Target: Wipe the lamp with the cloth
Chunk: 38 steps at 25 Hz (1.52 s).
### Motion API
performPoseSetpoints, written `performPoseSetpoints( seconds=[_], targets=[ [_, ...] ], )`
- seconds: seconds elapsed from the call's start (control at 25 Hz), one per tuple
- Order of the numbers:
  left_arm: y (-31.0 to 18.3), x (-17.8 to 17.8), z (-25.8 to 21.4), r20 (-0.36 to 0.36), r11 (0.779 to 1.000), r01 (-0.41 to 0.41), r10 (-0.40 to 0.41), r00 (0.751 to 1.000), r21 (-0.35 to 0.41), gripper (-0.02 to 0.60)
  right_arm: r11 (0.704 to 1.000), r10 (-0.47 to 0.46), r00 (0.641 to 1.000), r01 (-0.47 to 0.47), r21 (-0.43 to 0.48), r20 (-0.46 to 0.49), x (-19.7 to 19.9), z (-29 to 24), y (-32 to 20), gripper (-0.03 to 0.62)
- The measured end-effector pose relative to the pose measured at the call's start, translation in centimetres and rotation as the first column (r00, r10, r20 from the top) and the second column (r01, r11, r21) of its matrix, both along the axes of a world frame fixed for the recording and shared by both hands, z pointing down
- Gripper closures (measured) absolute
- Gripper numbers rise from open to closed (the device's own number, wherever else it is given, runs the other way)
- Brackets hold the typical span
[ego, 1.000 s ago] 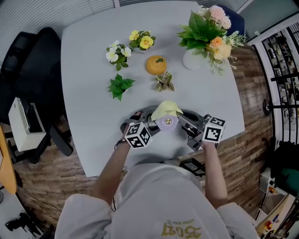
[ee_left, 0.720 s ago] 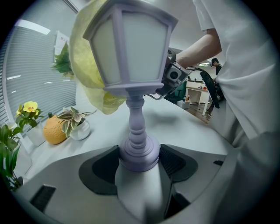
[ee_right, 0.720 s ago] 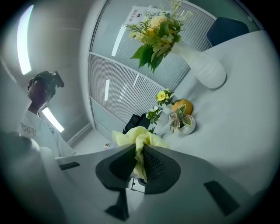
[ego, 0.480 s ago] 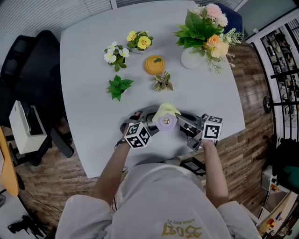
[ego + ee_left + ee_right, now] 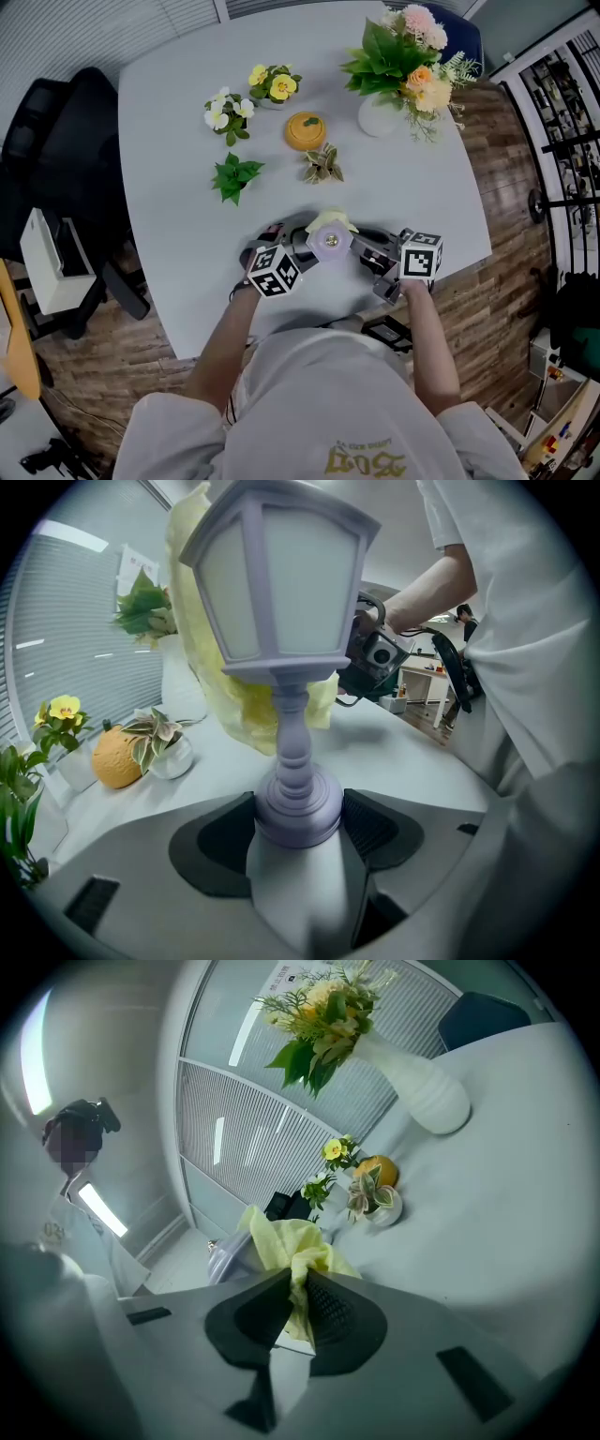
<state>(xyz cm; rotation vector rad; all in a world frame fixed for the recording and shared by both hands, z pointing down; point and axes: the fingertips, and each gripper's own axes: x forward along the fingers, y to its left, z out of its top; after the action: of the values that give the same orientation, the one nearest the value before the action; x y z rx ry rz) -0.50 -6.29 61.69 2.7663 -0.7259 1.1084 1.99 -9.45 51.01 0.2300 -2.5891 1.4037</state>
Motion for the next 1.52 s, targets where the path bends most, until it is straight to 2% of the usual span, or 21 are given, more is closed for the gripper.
performPoseSetpoints(
  seconds=[0.24, 1.04, 1.52],
  targets=[
    [0.0, -0.1, 0.1, 0.001, 1.000, 0.000, 0.000, 1.000, -0.005, 0.278, 1.000, -0.009, 1.000, 0.009, 0.017, 0.000, 0.4, -0.3, 0.8, 0.548],
    [0.2, 0.0, 0.0, 0.004, 1.000, 0.002, -0.002, 1.000, -0.007, 0.278, 0.999, -0.006, 0.991, 0.001, 0.037, 0.134, 1.3, -3.5, 2.7, 0.548],
    [0.1, 0.0, -0.1, 0.003, 1.000, 0.005, -0.005, 1.000, -0.010, 0.278, 0.999, -0.029, 0.999, 0.028, 0.035, 0.030, 0.3, -1.3, 3.0, 0.548]
  ],
)
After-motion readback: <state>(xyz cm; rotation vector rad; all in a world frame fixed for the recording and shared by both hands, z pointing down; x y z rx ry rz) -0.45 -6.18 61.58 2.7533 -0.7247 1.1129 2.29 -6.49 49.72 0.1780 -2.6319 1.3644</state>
